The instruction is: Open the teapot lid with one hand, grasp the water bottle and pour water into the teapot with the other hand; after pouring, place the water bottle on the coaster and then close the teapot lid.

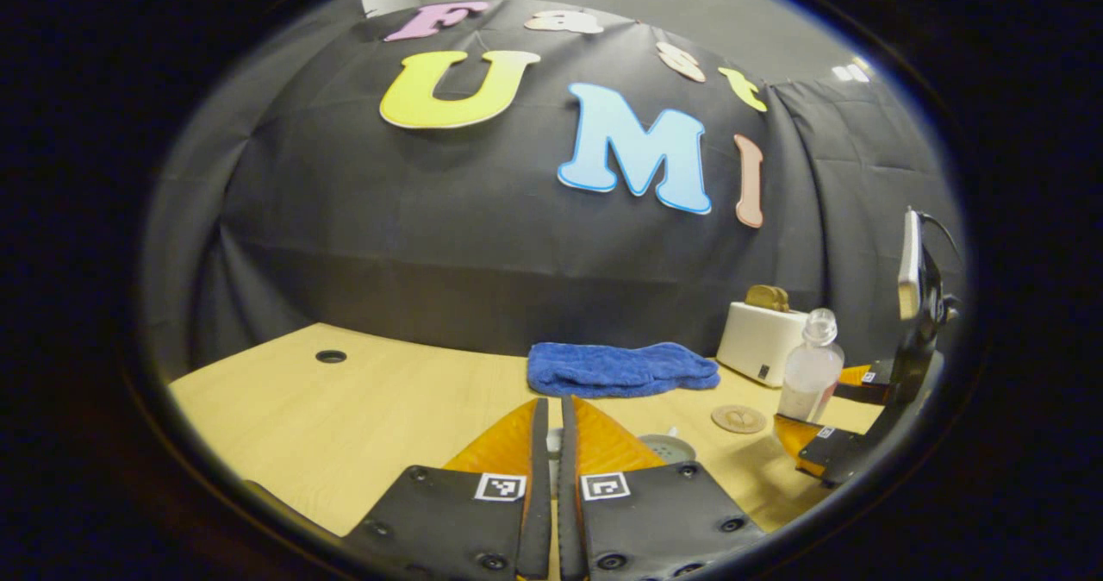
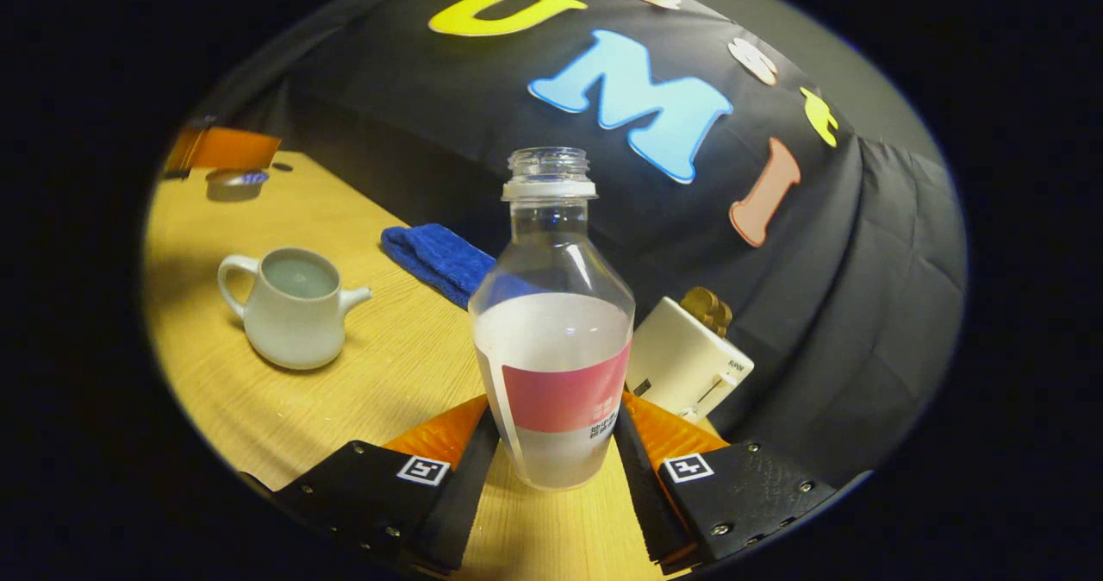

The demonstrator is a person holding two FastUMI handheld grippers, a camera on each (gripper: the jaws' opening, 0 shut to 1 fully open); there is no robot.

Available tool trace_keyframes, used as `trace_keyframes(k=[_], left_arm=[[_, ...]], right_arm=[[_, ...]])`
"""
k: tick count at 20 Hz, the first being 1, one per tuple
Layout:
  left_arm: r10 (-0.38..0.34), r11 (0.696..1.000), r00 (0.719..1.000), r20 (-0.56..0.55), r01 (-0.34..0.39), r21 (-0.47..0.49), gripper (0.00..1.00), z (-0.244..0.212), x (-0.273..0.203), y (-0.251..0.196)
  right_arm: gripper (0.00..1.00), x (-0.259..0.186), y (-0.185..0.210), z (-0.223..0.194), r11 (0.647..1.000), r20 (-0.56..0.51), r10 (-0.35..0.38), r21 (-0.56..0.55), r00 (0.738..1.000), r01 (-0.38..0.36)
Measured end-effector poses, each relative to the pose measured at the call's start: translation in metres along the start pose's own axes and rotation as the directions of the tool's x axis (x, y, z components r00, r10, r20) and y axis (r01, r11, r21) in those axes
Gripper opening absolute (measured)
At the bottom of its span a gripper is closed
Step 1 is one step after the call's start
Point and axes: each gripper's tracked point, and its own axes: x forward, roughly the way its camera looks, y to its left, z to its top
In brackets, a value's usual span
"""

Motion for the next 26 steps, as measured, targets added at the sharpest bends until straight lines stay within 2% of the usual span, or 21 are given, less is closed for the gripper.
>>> trace_keyframes(k=[2,5,7,11,14,26], left_arm=[[0.007,1.000,1.000,0.023,-0.006,-0.022,0.10,0.007,-0.004,0.006],[0.012,0.999,0.999,0.045,-0.010,-0.032,0.10,0.013,-0.007,0.012],[0.008,0.999,0.999,0.050,-0.006,-0.047,0.10,0.015,-0.007,0.013],[0.008,0.998,0.998,0.055,-0.005,-0.066,0.10,0.014,-0.008,0.017],[0.008,0.996,0.999,0.049,-0.003,-0.085,0.10,0.011,-0.005,0.019],[0.017,0.995,0.999,0.043,-0.012,-0.096,0.10,0.006,-0.003,0.027]], right_arm=[[0.75,0.000,0.005,0.004,0.992,0.007,-0.021,-0.127,1.000,0.022],[0.75,0.001,0.008,0.004,0.957,0.004,-0.036,-0.289,0.999,0.036],[0.75,0.000,0.007,0.007,0.918,0.006,-0.055,-0.392,0.998,0.053],[0.75,0.000,0.007,0.013,0.852,0.000,-0.059,-0.522,0.998,0.050],[0.75,-0.002,0.006,0.018,0.775,0.020,-0.086,-0.627,0.996,0.080],[0.75,0.017,0.004,0.042,0.557,0.084,-0.063,-0.824,0.995,0.104]])
